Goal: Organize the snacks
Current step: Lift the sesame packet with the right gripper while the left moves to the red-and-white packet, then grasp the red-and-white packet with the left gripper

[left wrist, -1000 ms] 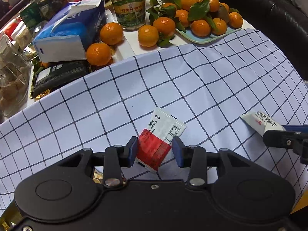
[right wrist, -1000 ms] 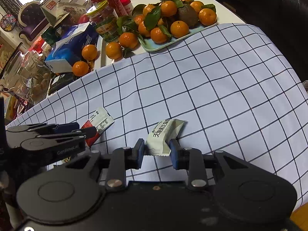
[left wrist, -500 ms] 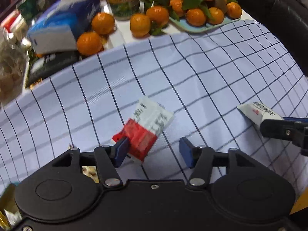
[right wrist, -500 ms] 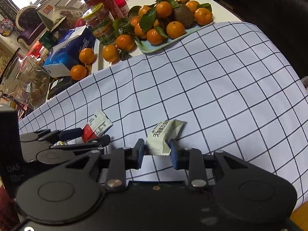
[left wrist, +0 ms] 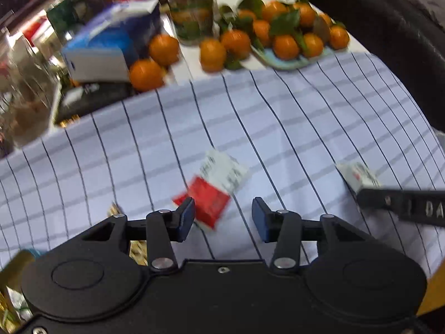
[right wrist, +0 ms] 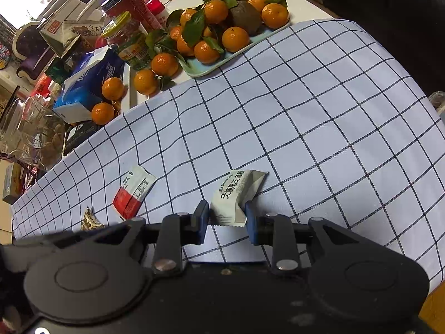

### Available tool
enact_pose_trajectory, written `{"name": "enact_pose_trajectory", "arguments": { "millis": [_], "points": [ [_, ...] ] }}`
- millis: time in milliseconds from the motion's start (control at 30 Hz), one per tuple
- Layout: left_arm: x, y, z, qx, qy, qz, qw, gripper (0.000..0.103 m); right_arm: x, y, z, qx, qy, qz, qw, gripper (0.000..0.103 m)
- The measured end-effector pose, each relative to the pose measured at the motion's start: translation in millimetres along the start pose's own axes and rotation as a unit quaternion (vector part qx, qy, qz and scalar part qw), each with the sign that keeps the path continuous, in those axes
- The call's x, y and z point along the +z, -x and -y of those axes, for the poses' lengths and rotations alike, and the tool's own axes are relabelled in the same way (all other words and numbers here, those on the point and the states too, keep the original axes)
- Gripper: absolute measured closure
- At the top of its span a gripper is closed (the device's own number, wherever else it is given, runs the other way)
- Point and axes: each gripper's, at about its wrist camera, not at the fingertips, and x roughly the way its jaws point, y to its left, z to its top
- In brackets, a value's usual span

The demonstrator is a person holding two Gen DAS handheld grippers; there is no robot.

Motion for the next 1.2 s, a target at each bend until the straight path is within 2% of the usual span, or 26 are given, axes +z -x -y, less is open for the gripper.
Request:
{"name": "enact_pose_trajectory", "arguments": {
  "millis": [200, 400, 567, 667, 767, 1000, 1100, 1200],
  "points": [
    [12.1, -20.4, -4.7, -0.017, -0.011, -0.013, 0.9997, 0.048, 0.2, -3.3, -1.4, -0.001, 0.004, -0.005, 1.000, 0.072],
    [7.9, -29.8, 4.8, 0.018, -0.040, -0.002, 0.9990, 0.045, 2.1, -3.3, 1.9, 0.003, -0.003, -0.006, 1.000, 0.072],
    [5.3, -35.7, 5.8, 0.025, -0.042, -0.007, 0.9988, 0.041, 1.4, -2.4, 2.8, 0.005, -0.002, -0.007, 1.000, 0.072],
    [7.0, -36.6, 1.4, 0.016, -0.019, -0.015, 0.9996, 0.044, 1.8, -0.8, 4.7, 0.006, -0.007, -0.005, 1.000, 0.072],
    [9.2, -35.5, -5.2, -0.015, 0.022, -0.036, 0.9990, 0.057, 2.0, 1.4, 5.6, 0.005, -0.010, -0.001, 1.000, 0.072],
    [5.7, -28.9, -7.9, -0.035, 0.076, -0.080, 0.9933, 0.060, 3.8, 6.5, 7.7, 0.010, -0.022, 0.005, 1.000, 0.073],
    [2.4, -25.2, -14.6, -0.042, 0.098, -0.098, 0.9895, 0.060, 4.5, 7.7, 13.3, 0.028, -0.041, -0.006, 0.999, 0.073],
    [-0.7, -18.4, -18.5, -0.031, 0.100, -0.108, 0.9886, 0.060, 5.0, 7.9, 22.6, 0.049, -0.071, -0.020, 0.996, 0.073]
  ]
}}
